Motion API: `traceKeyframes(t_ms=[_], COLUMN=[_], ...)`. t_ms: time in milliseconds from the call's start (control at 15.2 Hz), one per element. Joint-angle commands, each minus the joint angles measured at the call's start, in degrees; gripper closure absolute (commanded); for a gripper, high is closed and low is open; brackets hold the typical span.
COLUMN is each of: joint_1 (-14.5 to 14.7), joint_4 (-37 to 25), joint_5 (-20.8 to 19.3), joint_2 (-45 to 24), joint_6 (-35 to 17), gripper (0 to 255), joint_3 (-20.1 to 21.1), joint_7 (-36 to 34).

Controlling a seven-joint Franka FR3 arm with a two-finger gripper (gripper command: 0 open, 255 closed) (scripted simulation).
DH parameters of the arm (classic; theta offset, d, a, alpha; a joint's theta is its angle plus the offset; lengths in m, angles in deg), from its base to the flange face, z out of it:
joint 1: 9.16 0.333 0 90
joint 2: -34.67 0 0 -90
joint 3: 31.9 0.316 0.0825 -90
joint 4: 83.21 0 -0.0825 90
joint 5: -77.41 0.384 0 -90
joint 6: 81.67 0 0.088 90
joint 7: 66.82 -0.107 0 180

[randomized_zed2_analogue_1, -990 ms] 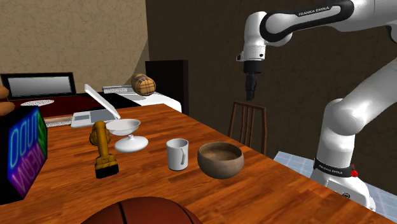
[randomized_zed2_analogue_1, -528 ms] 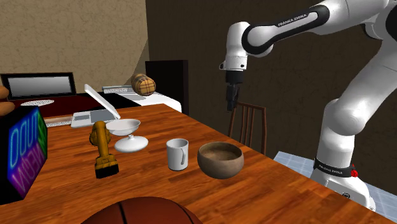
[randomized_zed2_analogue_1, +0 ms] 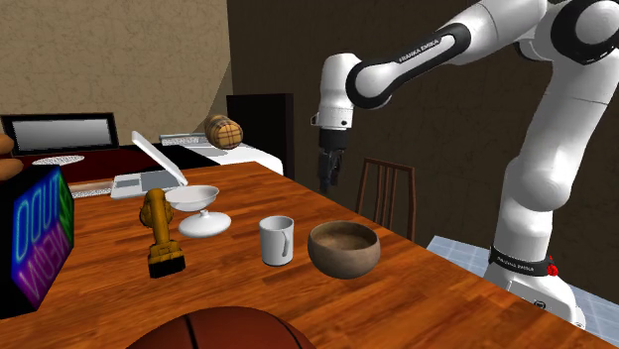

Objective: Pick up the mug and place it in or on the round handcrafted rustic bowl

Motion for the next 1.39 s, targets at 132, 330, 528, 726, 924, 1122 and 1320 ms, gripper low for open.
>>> traceKeyframes(t_ms=[132, 330, 528, 726, 924, 1122, 1320], joint_1=[0.64, 1.68, 3.35, 4.05, 4.36, 4.66, 4.66], joint_4=[-5.35, -10.19, -15.73, -16.45, -15.85, -15.44, -15.44], joint_5=[-3.53, -7.19, -11.23, -12.51, -13.31, -14.04, -14.04], joint_2=[-8.51, -15.19, -21.95, -24.2, -25.65, -26.96, -26.96], joint_6=[-3.97, -6.05, -7.32, -8.78, -10.71, -12.33, -12.33], gripper=[0, 0, 0, 0, 0, 0, 0], joint_3=[2.56, 3.73, 4.2, 3.98, 3.77, 3.54, 3.54], joint_7=[-4.19, -7.64, -11.07, -12.03, -12.56, -13.05, -13.04])
